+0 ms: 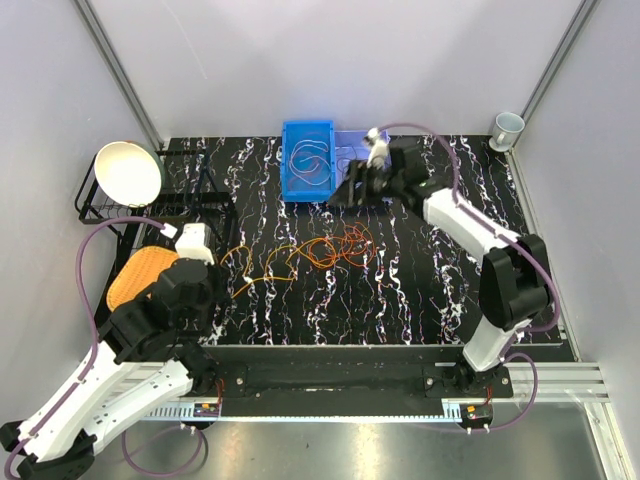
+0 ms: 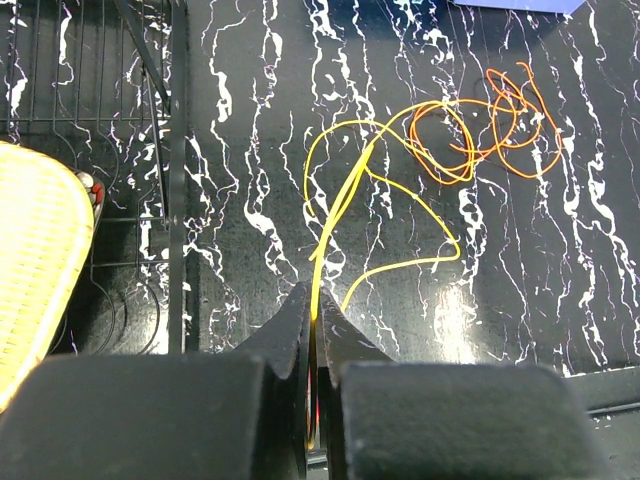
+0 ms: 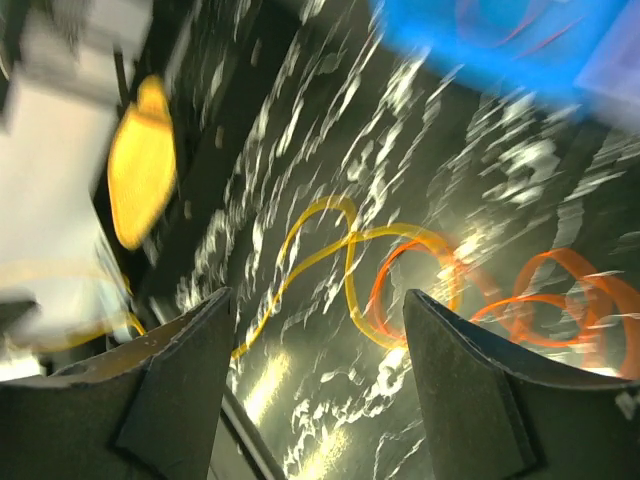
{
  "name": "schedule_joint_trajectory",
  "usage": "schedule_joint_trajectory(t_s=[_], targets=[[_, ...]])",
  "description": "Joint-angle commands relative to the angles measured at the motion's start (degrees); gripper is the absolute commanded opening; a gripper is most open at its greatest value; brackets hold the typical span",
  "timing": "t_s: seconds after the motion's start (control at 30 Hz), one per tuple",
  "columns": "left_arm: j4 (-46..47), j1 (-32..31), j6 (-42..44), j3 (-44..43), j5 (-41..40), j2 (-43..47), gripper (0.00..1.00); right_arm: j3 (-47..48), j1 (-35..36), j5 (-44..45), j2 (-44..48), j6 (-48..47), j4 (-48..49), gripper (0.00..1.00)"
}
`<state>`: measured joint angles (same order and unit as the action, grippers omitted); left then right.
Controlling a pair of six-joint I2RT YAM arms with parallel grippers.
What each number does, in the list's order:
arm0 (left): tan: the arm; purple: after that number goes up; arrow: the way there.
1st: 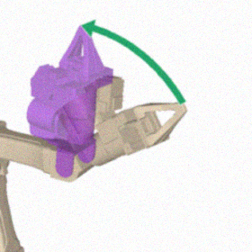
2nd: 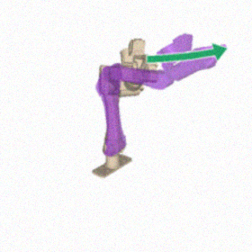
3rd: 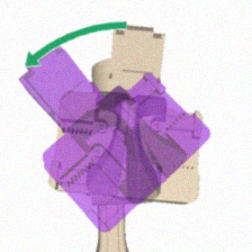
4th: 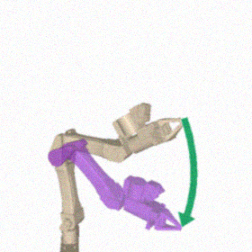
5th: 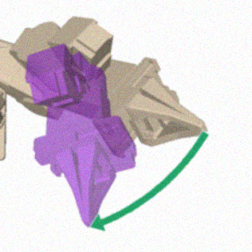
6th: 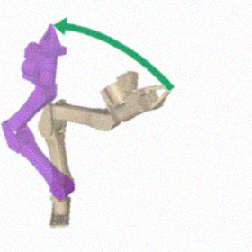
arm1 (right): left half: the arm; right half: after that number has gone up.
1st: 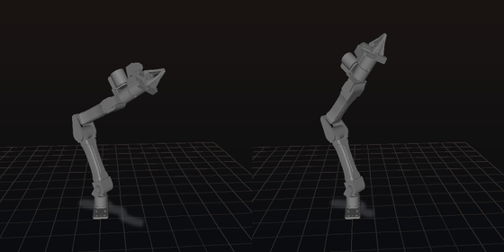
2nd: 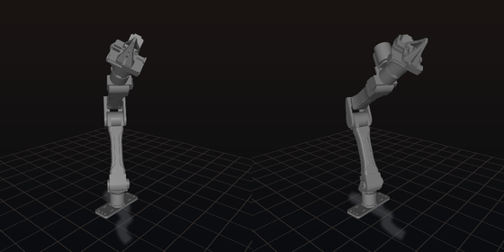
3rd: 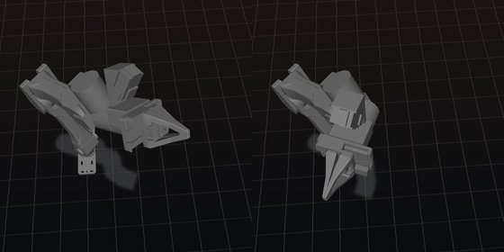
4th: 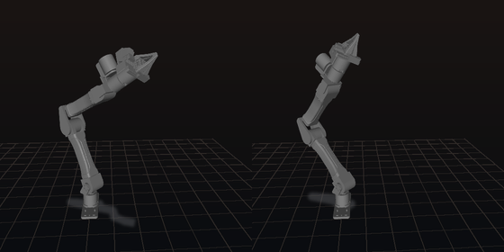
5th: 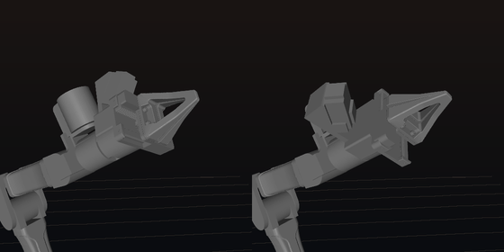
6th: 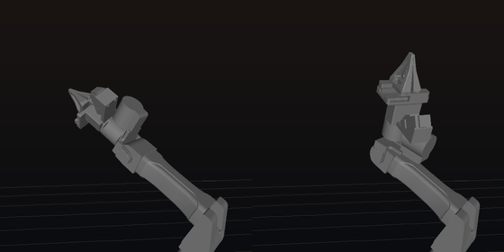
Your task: Untangle the cables
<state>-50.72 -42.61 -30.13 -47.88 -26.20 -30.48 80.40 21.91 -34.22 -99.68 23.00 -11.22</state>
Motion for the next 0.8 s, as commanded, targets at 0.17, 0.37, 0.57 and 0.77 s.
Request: schedule_joint_trajectory(t_s=[0.17, 0.37, 0.57, 0.77], targets=[[0.7, 1.7, -2.5, -0.6, -4.8, -1.5, 0.00, -16.7, 14.9, 7.0, 8.2, -6.7, 14.7, 0.74], [-1.4, 2.9, -4.1, -1.5, -6.7, -5.4, 0.00, -18.0, 16.4, 13.2, 6.8, -5.7, 13.4, 0.74], [-1.3, 3.9, -3.7, -1.6, -6.0, -6.2, 0.00, -12.0, 17.2, 18.7, 1.1, -2.7, 7.6, 0.72], [-0.8, 4.1, -3.5, -1.2, -5.4, -5.3, 0.00, -4.3, 17.8, 18.5, -6.3, 0.7, 3.5, 0.69]])
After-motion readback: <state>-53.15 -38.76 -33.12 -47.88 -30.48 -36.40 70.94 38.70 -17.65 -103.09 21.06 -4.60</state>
